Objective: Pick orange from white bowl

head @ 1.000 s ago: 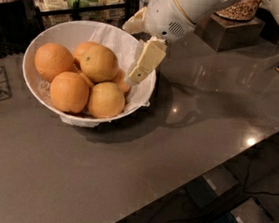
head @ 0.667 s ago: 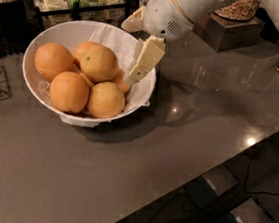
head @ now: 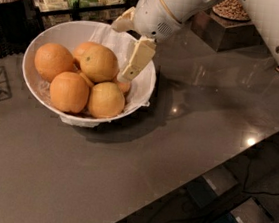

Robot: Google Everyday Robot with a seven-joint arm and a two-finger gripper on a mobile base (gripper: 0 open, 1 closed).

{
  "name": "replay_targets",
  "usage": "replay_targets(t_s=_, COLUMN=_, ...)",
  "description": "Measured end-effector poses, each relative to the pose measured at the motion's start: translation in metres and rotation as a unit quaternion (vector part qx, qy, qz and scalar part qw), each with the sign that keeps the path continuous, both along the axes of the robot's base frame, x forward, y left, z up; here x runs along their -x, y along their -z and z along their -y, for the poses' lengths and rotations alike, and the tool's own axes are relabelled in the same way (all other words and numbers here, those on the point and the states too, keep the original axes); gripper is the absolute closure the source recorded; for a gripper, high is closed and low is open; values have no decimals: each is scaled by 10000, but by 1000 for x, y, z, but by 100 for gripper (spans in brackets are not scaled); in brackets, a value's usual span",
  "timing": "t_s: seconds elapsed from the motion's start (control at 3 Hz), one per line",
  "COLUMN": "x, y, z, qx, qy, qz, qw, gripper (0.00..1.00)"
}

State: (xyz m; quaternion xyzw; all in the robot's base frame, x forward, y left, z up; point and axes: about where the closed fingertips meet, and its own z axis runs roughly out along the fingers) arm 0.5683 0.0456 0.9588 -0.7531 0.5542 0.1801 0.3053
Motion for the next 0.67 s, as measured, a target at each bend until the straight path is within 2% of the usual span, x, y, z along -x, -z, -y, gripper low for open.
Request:
replay_targets(t_s=0.33, x=0, y=0, z=0, qx=0, qy=-1, qz=1, qw=10000, gripper=10)
replay_targets(t_s=0.67, x=0, y=0, z=0, qx=-2, qy=-6, qz=-1, qw=10000, gripper=13)
